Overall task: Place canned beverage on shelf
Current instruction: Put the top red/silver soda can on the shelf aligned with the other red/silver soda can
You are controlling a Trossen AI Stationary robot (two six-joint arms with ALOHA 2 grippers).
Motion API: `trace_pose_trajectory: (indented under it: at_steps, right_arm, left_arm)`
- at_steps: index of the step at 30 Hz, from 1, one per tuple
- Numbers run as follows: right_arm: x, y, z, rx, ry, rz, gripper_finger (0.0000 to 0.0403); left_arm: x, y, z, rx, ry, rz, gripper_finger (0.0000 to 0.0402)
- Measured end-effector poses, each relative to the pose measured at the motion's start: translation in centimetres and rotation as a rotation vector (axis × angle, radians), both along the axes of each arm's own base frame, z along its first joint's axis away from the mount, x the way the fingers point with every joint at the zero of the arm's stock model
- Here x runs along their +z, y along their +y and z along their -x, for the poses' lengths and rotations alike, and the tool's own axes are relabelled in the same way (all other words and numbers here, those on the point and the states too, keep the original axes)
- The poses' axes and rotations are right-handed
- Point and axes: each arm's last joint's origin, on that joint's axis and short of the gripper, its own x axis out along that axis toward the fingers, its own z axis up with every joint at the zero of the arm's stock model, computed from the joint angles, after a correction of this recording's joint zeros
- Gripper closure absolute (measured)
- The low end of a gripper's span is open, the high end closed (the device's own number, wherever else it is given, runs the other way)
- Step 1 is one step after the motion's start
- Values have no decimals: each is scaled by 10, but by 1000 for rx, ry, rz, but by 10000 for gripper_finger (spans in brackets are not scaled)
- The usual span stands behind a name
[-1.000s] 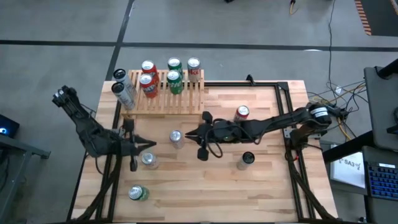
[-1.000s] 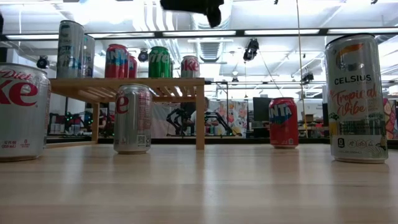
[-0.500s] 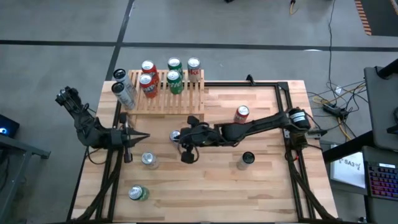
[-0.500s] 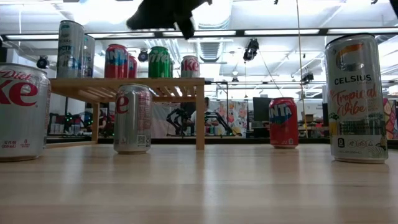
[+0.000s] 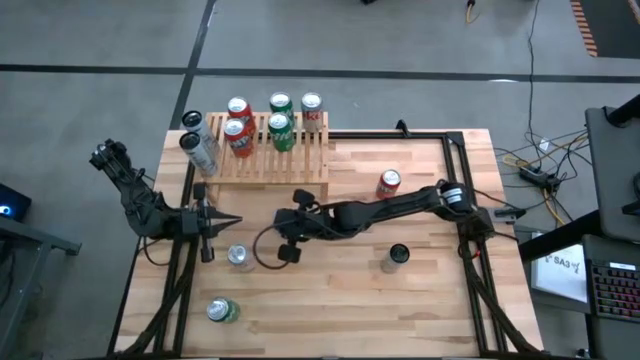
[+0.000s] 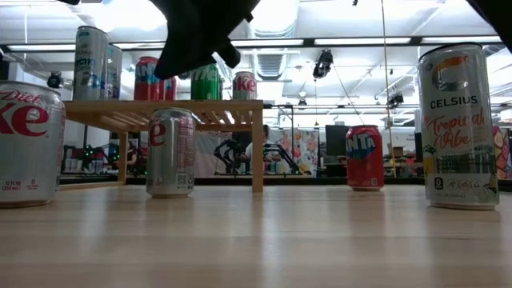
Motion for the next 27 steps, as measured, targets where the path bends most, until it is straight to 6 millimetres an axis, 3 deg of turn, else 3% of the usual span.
trace_pose_trajectory:
  at_steps: [7, 10, 14, 19, 27]
  right_arm:
    - [-9, -1, -17, 19, 39, 42, 376]
    - [-10, -2, -21, -70, 14, 41, 375]
    - [-9, -3, -21, -98, 5, 50, 352]
    - [-7, -3, -21, -101, 2, 52, 281]
    - [-8, -4, -20, -115, 12, 37, 119]
  left_arm:
    - [-1, 0, 0, 0, 5, -6, 401]
    - [-1, 0, 0, 0, 6, -6, 401]
    - [-1, 0, 0, 0, 9, -8, 401]
    - [-2, 0, 0, 0, 12, -11, 402]
    - [-2, 0, 0, 0, 12, -9, 402]
